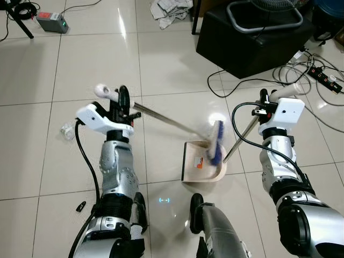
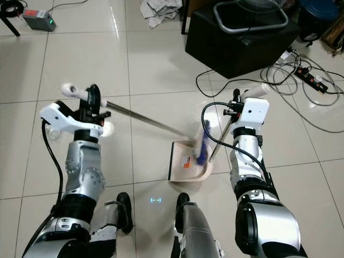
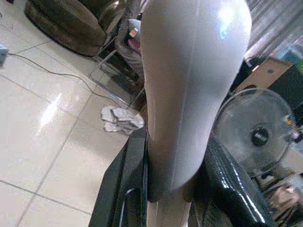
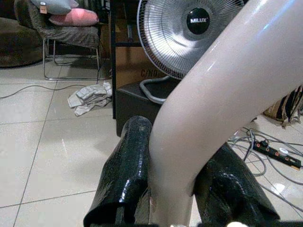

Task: Sweep floor

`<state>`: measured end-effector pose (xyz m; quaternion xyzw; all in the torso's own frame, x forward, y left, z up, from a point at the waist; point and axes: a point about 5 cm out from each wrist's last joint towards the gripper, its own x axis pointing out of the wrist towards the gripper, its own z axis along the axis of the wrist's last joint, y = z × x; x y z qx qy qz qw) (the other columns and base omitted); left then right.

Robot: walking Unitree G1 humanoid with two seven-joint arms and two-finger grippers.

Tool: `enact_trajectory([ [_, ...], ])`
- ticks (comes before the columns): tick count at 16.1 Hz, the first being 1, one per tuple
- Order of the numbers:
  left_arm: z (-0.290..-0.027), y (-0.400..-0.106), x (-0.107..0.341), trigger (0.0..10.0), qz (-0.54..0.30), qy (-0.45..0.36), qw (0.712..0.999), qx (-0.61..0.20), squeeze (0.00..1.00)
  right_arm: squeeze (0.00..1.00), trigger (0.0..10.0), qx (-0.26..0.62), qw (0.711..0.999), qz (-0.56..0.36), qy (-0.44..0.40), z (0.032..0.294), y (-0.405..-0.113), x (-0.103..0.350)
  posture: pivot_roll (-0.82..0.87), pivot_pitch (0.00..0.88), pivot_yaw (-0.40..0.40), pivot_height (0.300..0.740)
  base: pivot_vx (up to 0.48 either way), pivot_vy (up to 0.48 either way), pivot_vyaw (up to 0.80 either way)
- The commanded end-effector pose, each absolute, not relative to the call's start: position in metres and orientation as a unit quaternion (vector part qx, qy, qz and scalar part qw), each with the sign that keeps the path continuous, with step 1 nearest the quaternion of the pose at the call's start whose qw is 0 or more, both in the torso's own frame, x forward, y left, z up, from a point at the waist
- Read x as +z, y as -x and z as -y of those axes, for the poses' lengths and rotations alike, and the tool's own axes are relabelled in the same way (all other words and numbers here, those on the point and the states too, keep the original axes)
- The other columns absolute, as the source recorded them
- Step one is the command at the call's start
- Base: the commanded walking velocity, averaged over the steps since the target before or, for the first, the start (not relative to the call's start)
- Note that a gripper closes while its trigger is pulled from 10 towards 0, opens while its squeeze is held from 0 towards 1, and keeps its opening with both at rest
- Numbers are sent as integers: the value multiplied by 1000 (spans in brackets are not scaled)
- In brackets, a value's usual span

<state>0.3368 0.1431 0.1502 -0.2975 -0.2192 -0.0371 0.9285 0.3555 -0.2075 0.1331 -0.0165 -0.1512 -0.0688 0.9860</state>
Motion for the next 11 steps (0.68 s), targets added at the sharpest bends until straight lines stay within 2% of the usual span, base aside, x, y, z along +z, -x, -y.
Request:
enact_trajectory([
  [1,-144,-337,157,10000,231,325,916,-41,0,0,10000,-74,992,101,9,209,-348,111,72,308,-25,740,0,0,0],
  [4,-158,-338,174,10000,251,321,912,-49,0,0,10000,-73,992,102,5,208,-348,111,73,298,-22,740,0,0,0],
  [7,-172,-335,200,10000,294,202,930,-85,0,0,10000,-74,992,105,-2,206,-348,111,86,273,-27,740,0,0,0],
  [10,-171,-332,202,10000,296,103,943,-109,0,0,10000,-78,991,109,-22,202,-348,110,91,241,-30,740,0,0,0],
  [11,-175,-333,195,10000,274,59,956,-83,0,0,10000,-78,990,112,-26,200,-349,111,88,229,-31,740,0,0,0],
])
